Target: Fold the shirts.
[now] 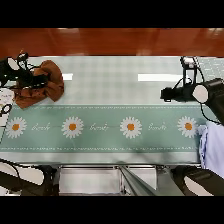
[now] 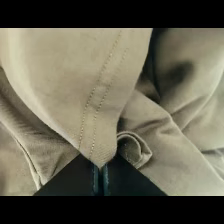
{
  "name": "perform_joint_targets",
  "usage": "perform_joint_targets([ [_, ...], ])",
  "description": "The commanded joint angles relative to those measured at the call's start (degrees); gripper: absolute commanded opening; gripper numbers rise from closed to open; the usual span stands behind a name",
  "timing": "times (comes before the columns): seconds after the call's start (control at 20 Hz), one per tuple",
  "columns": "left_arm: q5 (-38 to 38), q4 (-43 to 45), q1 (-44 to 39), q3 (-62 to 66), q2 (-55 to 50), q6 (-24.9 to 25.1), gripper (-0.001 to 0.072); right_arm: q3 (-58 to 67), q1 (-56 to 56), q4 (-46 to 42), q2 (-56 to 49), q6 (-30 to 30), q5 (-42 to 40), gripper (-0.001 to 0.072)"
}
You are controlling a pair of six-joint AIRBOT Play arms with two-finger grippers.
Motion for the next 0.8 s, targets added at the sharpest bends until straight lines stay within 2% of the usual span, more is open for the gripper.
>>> perform_joint_targets([
  [0.0, -6.8, -1.1, -0.1, 3.8, 0.1, -0.1, 0.0019, 0.0, 0.0, 0.3, 0.1, 0.1, -0.4, 0.0408],
  [0.35, -8.2, -15.7, -0.3, 17.9, 14.9, 0.1, 0.0018, 0.8, 0.0, 0.0, 8.2, -0.4, 0.1, 0.0408],
  [0.55, -8.1, -15.7, -2.1, 24.6, 23.8, 0.1, 0.0018, 0.8, 0.0, 0.2, 15.3, -0.4, 2.3, 0.0408],
  [0.75, -7.8, -15.7, -5.8, 34.1, 28.3, 0.1, 0.0018, 0.8, 0.0, 1.1, 20.3, -1.0, 4.3, 0.0408],
])
